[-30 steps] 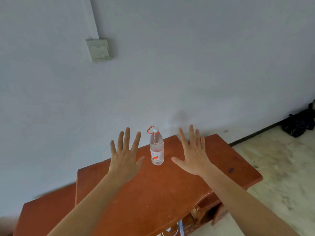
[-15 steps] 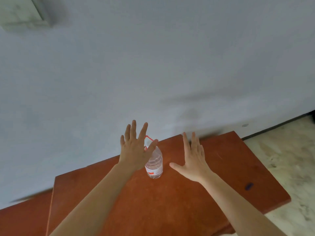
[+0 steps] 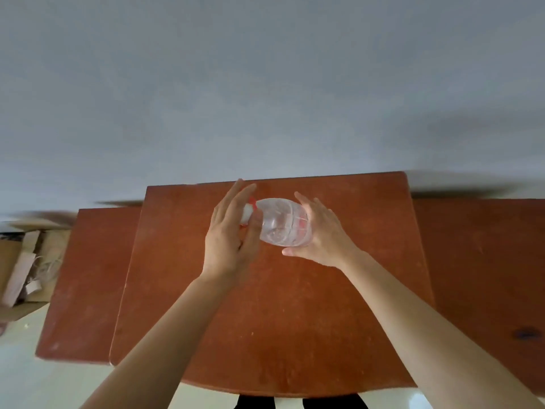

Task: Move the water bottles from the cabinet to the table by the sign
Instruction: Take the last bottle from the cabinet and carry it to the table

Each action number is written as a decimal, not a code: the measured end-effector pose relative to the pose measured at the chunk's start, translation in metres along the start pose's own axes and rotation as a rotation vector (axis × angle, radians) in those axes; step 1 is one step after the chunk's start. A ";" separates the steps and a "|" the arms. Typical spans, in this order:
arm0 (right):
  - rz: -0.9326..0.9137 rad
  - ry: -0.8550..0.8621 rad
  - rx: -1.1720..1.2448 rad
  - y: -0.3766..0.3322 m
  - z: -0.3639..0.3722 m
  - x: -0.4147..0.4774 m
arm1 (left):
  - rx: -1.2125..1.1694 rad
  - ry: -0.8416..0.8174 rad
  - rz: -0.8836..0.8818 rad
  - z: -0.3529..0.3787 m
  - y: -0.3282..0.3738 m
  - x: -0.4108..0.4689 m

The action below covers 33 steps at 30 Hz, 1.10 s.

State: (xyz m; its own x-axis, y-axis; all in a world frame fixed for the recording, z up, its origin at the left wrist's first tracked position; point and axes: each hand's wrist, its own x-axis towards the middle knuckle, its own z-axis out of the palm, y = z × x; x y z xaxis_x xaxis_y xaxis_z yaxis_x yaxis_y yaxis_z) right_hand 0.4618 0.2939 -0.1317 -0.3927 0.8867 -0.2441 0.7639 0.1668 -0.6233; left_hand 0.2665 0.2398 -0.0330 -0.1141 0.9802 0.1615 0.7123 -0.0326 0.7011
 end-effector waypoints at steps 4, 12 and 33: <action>-0.095 0.014 -0.181 -0.024 0.030 0.024 | -0.146 0.180 -0.376 -0.016 -0.070 -0.018; -0.218 0.070 -0.536 -0.041 0.089 -0.001 | 0.258 -0.125 -0.485 -0.008 -0.167 -0.081; -0.082 -0.017 -0.657 -0.016 0.100 -0.049 | 0.477 -0.442 -0.039 0.045 -0.180 -0.128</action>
State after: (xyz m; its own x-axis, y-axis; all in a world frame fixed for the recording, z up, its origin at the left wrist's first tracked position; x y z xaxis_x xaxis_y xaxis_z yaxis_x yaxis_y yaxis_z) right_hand 0.4172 0.2045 -0.1839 -0.4670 0.8537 -0.2305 0.8824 0.4669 -0.0585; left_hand 0.1842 0.1288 -0.2109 0.0772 0.9700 -0.2304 0.9542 -0.0049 0.2990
